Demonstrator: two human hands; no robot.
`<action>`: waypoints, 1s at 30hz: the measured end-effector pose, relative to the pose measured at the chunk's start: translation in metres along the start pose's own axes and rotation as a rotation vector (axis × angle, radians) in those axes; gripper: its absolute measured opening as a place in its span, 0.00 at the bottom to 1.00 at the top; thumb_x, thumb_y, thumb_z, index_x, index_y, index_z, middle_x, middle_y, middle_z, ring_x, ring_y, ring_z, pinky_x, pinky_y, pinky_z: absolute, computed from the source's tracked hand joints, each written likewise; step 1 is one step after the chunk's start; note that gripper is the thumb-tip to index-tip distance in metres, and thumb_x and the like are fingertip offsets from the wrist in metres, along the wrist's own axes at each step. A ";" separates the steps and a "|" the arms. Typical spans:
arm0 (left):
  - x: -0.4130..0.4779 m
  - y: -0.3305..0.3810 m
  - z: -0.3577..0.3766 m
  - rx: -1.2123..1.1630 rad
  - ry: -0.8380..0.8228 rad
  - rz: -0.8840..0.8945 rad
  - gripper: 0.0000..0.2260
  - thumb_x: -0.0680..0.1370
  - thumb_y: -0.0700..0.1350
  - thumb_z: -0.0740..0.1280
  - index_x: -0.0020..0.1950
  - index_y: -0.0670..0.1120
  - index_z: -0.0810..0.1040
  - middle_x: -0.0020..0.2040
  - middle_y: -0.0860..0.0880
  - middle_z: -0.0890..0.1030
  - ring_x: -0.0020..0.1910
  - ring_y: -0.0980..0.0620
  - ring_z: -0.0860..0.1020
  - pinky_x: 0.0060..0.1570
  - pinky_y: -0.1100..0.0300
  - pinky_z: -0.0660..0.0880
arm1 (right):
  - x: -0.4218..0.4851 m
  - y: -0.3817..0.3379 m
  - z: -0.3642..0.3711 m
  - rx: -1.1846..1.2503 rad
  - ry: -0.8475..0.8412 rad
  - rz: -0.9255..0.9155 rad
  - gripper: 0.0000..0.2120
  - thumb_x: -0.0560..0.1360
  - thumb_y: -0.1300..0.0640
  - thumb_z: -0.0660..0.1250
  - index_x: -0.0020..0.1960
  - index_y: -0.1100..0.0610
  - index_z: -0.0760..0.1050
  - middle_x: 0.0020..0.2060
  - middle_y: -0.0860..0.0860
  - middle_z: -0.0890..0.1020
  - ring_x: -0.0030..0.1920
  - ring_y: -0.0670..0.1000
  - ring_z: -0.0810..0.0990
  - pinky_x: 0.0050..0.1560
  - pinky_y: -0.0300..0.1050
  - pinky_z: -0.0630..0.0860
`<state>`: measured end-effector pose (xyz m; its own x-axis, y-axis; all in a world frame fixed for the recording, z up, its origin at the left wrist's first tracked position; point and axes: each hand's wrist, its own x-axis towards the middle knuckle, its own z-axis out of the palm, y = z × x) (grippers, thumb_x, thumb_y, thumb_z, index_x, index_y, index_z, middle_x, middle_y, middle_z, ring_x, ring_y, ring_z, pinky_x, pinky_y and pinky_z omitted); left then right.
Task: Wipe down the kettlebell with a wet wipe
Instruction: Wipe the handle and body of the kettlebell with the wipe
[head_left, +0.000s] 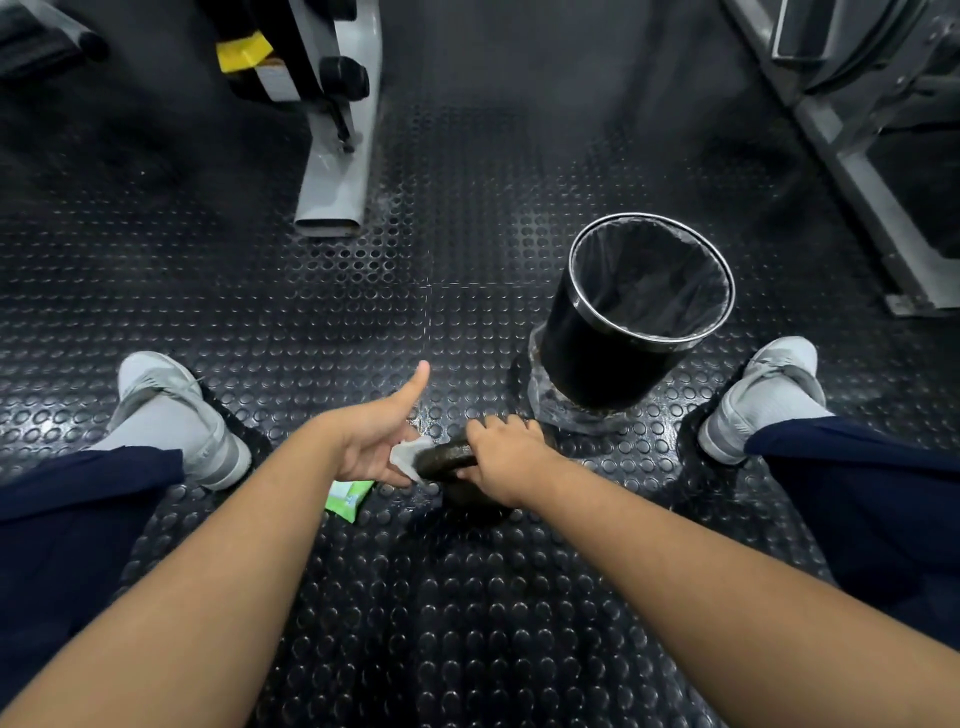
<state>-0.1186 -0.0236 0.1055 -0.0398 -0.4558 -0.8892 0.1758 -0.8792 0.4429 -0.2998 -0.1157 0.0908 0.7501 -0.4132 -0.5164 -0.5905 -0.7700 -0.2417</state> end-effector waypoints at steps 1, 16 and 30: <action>-0.005 0.005 -0.001 0.053 -0.034 0.009 0.62 0.62 0.86 0.51 0.79 0.39 0.65 0.68 0.40 0.79 0.57 0.46 0.84 0.68 0.47 0.74 | 0.000 0.000 0.001 -0.006 -0.002 0.000 0.21 0.81 0.41 0.65 0.67 0.54 0.69 0.68 0.55 0.74 0.69 0.60 0.70 0.72 0.62 0.64; 0.021 0.020 0.033 0.565 0.148 -0.032 0.60 0.56 0.90 0.45 0.72 0.53 0.76 0.77 0.47 0.70 0.76 0.43 0.67 0.77 0.40 0.56 | 0.004 0.003 0.006 -0.025 -0.010 -0.007 0.26 0.82 0.40 0.63 0.73 0.55 0.67 0.70 0.56 0.73 0.70 0.60 0.69 0.73 0.62 0.63; 0.021 0.017 0.045 0.718 0.207 -0.025 0.60 0.58 0.89 0.42 0.73 0.51 0.76 0.78 0.46 0.68 0.78 0.44 0.64 0.78 0.41 0.54 | 0.006 0.000 0.005 0.026 -0.017 0.012 0.24 0.82 0.41 0.64 0.73 0.51 0.71 0.67 0.52 0.74 0.67 0.57 0.69 0.73 0.58 0.62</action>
<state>-0.1611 -0.0537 0.0998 0.1635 -0.4617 -0.8718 -0.5107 -0.7957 0.3256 -0.2971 -0.1161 0.0837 0.7378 -0.4136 -0.5335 -0.6071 -0.7520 -0.2567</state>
